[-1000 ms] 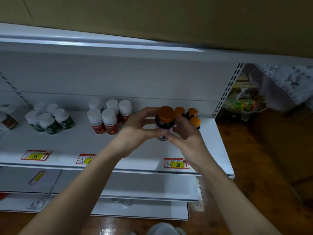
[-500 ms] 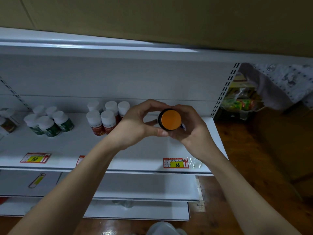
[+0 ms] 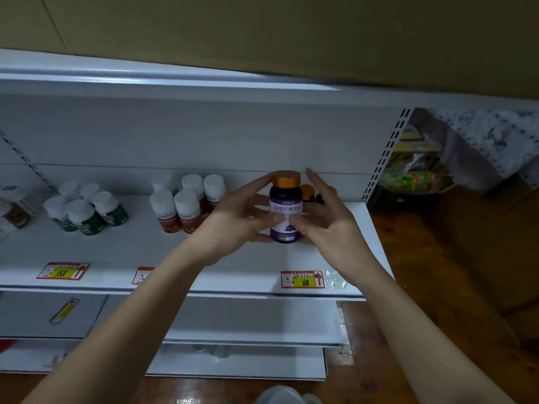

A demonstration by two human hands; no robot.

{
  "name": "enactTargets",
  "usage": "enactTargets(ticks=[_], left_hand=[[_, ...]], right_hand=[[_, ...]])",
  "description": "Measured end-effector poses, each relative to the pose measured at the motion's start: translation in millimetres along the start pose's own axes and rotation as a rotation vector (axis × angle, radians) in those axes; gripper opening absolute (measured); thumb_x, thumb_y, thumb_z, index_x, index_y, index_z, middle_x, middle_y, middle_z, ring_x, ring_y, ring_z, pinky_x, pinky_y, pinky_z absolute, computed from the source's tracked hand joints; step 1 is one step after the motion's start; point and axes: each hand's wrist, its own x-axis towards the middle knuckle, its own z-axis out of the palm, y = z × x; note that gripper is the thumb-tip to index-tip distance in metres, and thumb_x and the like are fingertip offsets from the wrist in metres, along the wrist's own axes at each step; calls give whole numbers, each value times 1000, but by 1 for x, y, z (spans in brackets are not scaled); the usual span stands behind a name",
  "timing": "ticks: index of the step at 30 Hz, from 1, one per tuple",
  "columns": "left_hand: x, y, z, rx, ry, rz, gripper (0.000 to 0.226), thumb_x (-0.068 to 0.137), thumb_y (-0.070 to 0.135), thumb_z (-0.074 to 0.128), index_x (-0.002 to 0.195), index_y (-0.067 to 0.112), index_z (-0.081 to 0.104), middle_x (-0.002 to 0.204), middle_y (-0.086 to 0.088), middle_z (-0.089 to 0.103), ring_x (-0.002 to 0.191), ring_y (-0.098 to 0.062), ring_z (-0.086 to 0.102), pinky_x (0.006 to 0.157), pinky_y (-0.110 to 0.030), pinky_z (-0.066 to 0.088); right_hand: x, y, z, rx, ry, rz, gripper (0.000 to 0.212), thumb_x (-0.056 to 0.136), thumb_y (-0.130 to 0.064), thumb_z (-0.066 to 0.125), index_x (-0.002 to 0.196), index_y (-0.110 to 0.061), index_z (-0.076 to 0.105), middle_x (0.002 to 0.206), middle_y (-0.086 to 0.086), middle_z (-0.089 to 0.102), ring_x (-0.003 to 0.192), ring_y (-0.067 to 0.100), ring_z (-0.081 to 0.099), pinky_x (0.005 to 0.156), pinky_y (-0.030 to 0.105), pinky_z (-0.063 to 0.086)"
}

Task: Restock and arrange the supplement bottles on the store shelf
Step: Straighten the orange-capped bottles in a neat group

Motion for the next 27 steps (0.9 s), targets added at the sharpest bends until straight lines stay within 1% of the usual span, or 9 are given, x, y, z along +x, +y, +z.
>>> enactTargets(ticks=[2, 5, 7, 9, 10, 13, 15, 20, 27], left_hand=[[0, 2, 1, -39, 6, -57, 66, 93, 11, 65, 151, 29, 38, 115, -7, 69, 102, -20, 71, 76, -42, 62], [2, 5, 1, -18, 26, -108, 66, 95, 21, 64, 153, 28, 33, 105, -11, 73, 88, -22, 74, 68, -37, 62], [4, 10, 1, -8, 40, -160, 61, 96, 28, 63, 150, 29, 36, 94, -8, 76, 75, -23, 74, 66, -35, 62], [5, 18, 1, 23, 39, -199, 40, 98, 34, 60, 136, 24, 54, 82, -7, 75, 63, -22, 70, 64, -32, 61], [5, 23, 1, 37, 39, -220, 33, 98, 37, 58, 126, 19, 63, 80, -9, 74, 58, -20, 68, 61, -29, 60], [10, 30, -1, 34, 56, -313, 44, 96, 48, 56, 102, 7, 70, 74, -16, 71, 52, -20, 62, 52, -24, 54], [13, 32, -1, 35, 65, -362, 55, 93, 54, 57, 104, 1, 68, 71, -18, 71, 51, -21, 63, 49, -23, 52], [15, 33, -4, 48, 52, -370, 66, 92, 57, 56, 113, -6, 63, 72, -21, 72, 52, -22, 65, 50, -23, 53], [15, 38, -6, 23, 24, -343, 55, 94, 52, 58, 103, -2, 69, 78, -24, 73, 60, -27, 69, 56, -24, 56]], right_hand=[[-1, -4, 1, 86, -16, 60, 69, 95, -9, 62, 144, -46, 31, 111, -2, 71, 98, 7, 71, 71, 23, 59], [2, -8, 5, 42, -24, 124, 57, 98, -24, 58, 146, -44, 36, 100, -22, 67, 93, 9, 73, 68, 36, 62], [5, -12, 8, 31, -2, 191, 41, 99, -32, 55, 140, -37, 50, 107, -13, 68, 92, 14, 74, 65, 38, 63], [8, -18, 10, 16, 26, 245, 29, 101, -37, 52, 126, -28, 62, 110, 2, 70, 88, 20, 74, 63, 38, 62], [10, -22, 11, 10, 42, 273, 26, 101, -40, 51, 116, -25, 66, 102, 7, 73, 81, 21, 74, 61, 38, 62], [15, -32, 16, -14, 93, 373, 40, 100, -49, 49, 87, -16, 68, 69, 14, 73, 54, 27, 68, 56, 37, 60], [18, -36, 18, -18, 114, 408, 52, 99, -52, 48, 78, -8, 66, 60, 18, 69, 46, 27, 62, 50, 32, 55], [22, -39, 18, -20, 104, 426, 66, 98, -57, 45, 81, 2, 69, 60, 20, 68, 44, 25, 61, 48, 28, 50], [21, -43, 16, -20, 104, 409, 57, 98, -54, 49, 84, -3, 70, 64, 20, 70, 49, 30, 64, 55, 33, 56]])
